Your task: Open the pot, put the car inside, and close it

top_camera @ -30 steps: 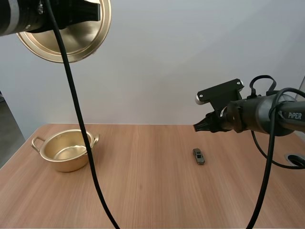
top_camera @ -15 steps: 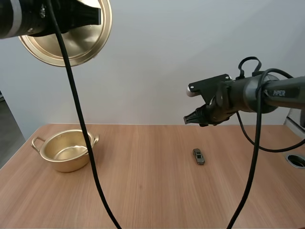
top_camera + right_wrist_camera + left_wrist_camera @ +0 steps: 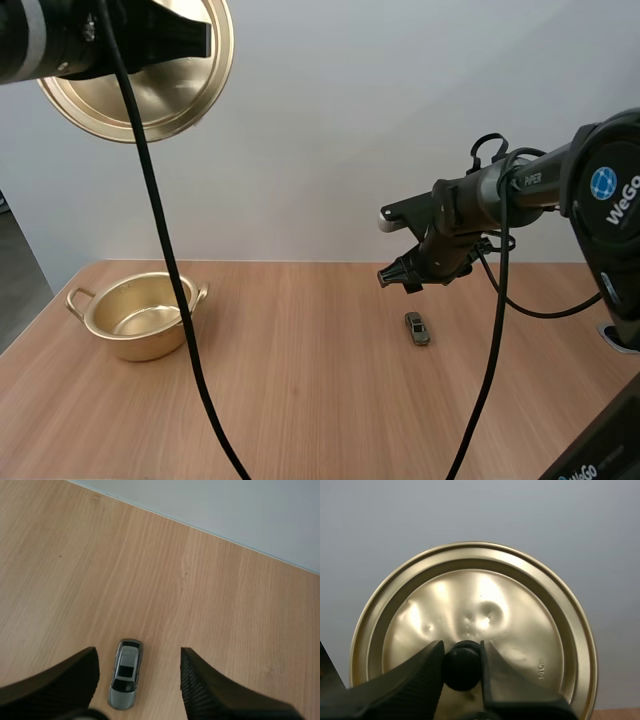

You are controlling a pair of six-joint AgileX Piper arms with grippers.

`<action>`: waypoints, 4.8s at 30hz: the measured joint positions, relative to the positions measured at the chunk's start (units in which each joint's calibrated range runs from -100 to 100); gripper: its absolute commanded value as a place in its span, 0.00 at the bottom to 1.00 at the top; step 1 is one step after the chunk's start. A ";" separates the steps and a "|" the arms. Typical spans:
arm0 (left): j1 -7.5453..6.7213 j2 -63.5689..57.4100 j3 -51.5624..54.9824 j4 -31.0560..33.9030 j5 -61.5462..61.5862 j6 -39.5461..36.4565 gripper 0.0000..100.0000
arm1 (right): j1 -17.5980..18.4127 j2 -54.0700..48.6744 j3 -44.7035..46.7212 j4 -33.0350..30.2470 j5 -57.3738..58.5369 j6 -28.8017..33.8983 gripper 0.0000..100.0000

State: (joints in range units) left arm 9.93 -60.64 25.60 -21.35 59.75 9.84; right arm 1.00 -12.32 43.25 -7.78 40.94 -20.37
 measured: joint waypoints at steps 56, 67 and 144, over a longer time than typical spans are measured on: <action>0.00 -1.30 0.00 0.30 3.77 -0.20 0.00 | 9.42 0.83 -5.89 22.02 -9.34 -24.75 0.00; 0.00 -7.12 0.00 -3.55 -1.73 -1.41 0.00 | 22.04 1.81 -17.35 28.73 -9.15 -25.86 0.00; 6.12 55.52 20.69 -5.58 -24.64 17.08 0.44 | 6.83 -9.88 -33.32 26.51 22.28 -27.79 0.00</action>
State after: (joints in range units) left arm 16.05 -5.12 46.29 -26.92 35.12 26.92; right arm 7.83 -22.20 9.93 18.73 63.23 -48.16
